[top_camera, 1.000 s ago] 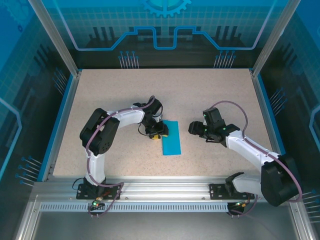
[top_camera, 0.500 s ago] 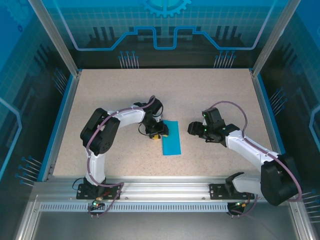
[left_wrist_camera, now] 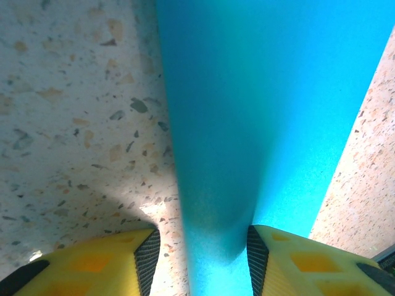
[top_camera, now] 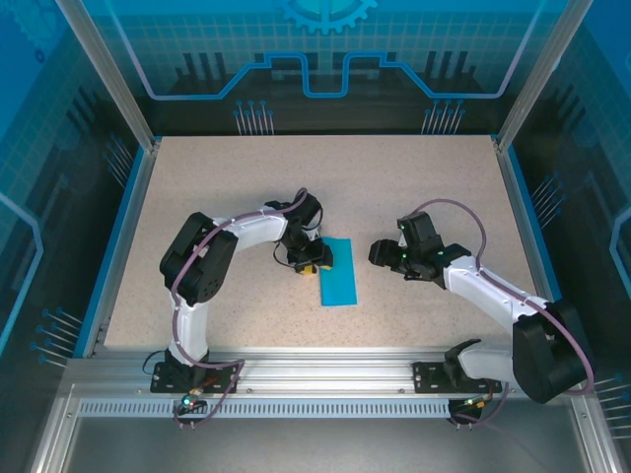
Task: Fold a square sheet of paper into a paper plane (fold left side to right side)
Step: First fold in half a square sheet of paper at the center of the table.
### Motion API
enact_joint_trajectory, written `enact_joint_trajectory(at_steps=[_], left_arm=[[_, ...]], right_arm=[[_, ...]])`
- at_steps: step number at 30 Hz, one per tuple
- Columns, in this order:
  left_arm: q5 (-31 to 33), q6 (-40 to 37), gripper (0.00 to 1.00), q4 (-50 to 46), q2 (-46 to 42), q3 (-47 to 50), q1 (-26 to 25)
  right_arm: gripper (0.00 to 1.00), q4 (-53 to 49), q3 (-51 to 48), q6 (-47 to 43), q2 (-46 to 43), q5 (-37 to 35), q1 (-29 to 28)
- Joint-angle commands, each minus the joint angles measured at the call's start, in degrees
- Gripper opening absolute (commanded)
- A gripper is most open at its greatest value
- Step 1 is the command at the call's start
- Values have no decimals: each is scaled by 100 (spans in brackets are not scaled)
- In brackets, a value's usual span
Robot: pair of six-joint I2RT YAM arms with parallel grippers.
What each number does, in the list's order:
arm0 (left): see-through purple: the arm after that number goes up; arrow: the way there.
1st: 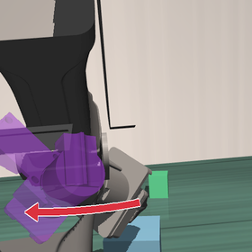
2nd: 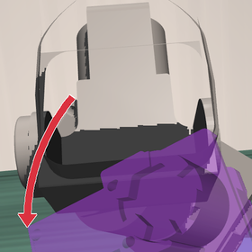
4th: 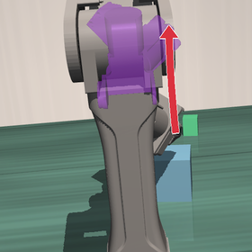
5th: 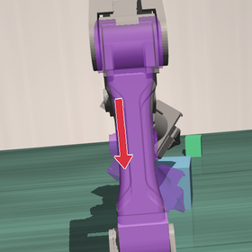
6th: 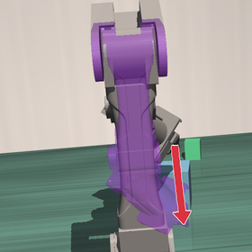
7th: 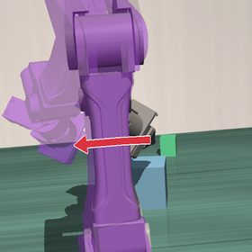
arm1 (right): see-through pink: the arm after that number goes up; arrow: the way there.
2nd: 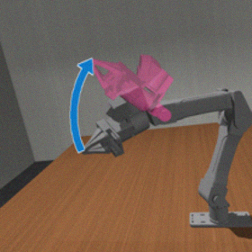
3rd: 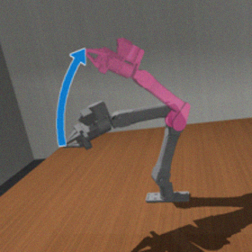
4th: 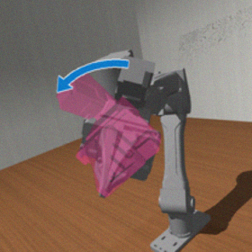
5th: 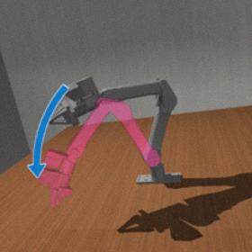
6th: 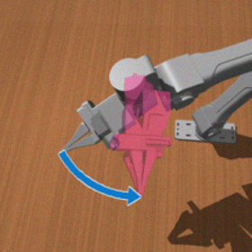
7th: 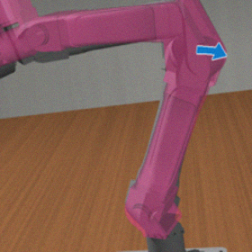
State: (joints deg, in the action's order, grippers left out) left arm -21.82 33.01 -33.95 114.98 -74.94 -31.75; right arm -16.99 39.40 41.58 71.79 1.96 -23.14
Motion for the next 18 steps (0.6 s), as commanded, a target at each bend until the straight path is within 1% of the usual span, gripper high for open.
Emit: enact_joint_trajectory(at_steps=[1,18], left_arm=[[51,-145,47,302,524,58,-290],[65,-172,48,249,585,14,-329]], right_arm=[[66,65,29,-45,65,77,55],[66,73,20,-34,89,121,29]])
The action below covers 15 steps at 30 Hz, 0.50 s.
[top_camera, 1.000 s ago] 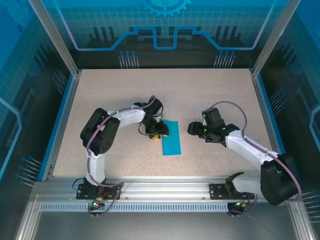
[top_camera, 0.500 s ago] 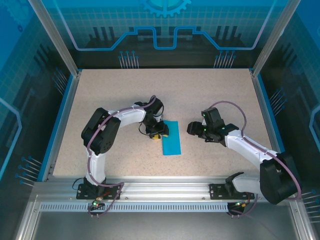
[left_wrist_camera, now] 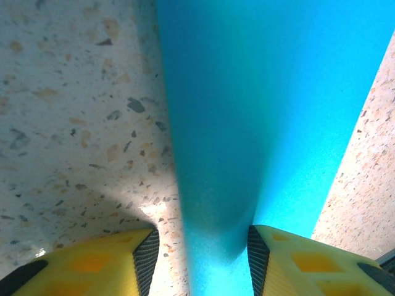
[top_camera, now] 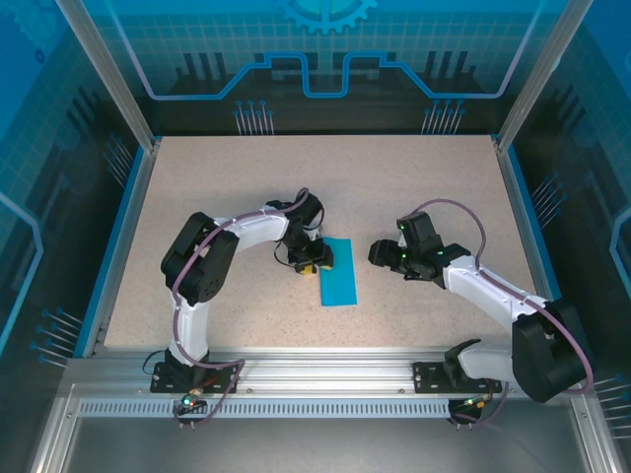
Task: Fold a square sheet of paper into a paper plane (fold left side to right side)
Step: First fold in half a square sheet of paper at the center of the table.
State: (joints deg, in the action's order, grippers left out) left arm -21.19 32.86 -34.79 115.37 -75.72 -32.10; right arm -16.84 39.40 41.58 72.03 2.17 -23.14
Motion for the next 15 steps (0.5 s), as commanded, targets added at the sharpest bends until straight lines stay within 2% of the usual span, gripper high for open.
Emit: enact_joint_trajectory(at_steps=[1,12,15], left_arm=[[9,-153,48,331,548,93,-297],[16,-157,48,319,573,80,-308],[10,-153,48,314,570,76,-320]], right_arm=[[66,58,17,-43,60,99,26],[66,47,26,-57,63,114,3],[62,121,20,-55,118,276,0]])
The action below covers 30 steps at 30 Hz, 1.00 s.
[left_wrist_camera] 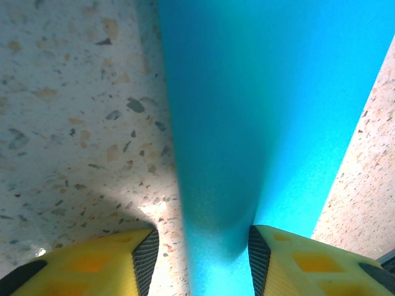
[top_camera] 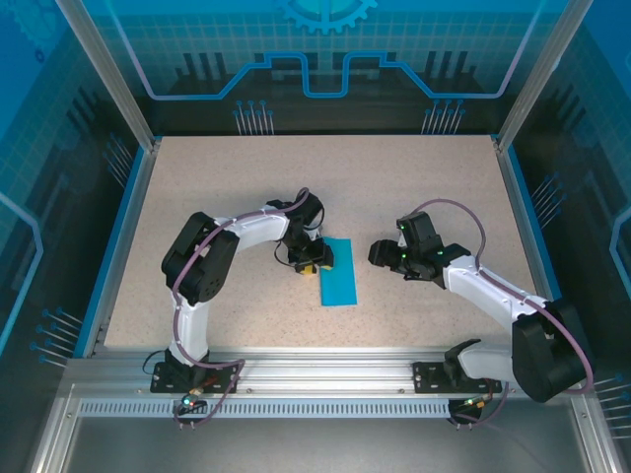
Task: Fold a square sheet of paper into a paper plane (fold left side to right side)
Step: First fold in half a square sheet of paper at the center of the table, then hold the square sheet of paper at the center of the table.
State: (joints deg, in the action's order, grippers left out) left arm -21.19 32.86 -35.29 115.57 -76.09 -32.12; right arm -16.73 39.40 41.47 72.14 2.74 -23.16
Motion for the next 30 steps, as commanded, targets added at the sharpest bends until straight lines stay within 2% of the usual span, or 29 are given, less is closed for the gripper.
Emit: enact_joint_trajectory(at_steps=[1,5,12,16,22,30], left_arm=[[12,-157,48,365,555,118,-321],[21,-153,48,365,554,108,-321],[36,-157,48,356,546,109,-327],[44,-156,48,338,546,99,-329],[74,-174,48,310,528,102,-330],[79,-175,48,294,519,88,-328]], right_arm=[[59,142,41,-43,151,315,-13],[52,252,126,-52,389,596,-92],[26,572,469,73,1118,1201,-423],[15,557,748,152,1653,1267,-646],[12,412,1062,198,2272,1197,-837],[11,138,1225,195,2659,1007,-890]])
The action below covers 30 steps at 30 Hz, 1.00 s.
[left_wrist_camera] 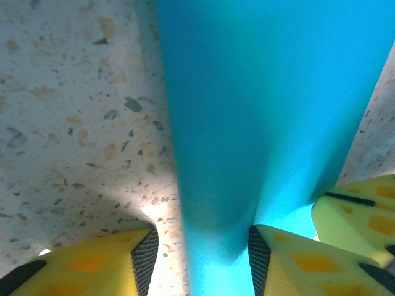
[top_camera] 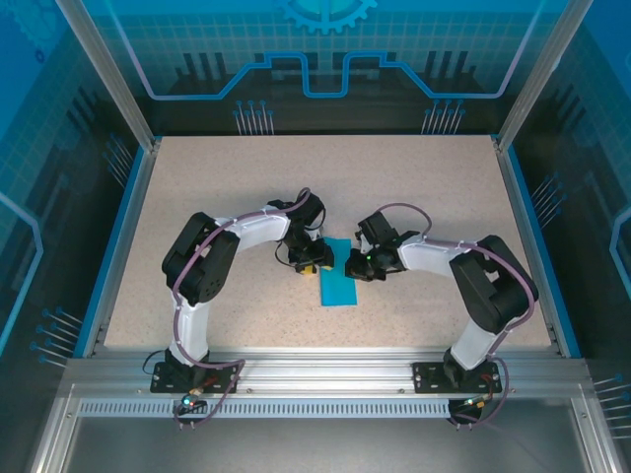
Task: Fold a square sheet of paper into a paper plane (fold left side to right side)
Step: Hold the square sheet of paper at the center of the table.
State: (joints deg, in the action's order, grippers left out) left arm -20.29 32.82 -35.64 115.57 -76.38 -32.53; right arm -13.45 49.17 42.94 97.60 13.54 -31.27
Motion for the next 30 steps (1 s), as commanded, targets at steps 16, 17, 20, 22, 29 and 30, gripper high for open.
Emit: enact_joint_trajectory(at_steps=[16,17,20,22,29,30], left_arm=[[255,-275,56,55,-353,-56,-261],[282,-280,57,28,-436,-61,-250],[388,-278,60,-21,-696,-58,-229],[456,-276,60,-45,-857,-33,-227],[136,-234,53,387,-1159,227,-227],[-53,-216,48,503,-1138,274,-232]], right_arm=[[11,-698,181,38,396,-266,-96],[10,-709,183,39,417,-252,-101],[10,-746,181,47,449,-271,-107],[10,-780,173,48,446,-312,-121],[9,-827,157,52,446,-352,-116],[9,-830,156,57,455,-352,-117]])
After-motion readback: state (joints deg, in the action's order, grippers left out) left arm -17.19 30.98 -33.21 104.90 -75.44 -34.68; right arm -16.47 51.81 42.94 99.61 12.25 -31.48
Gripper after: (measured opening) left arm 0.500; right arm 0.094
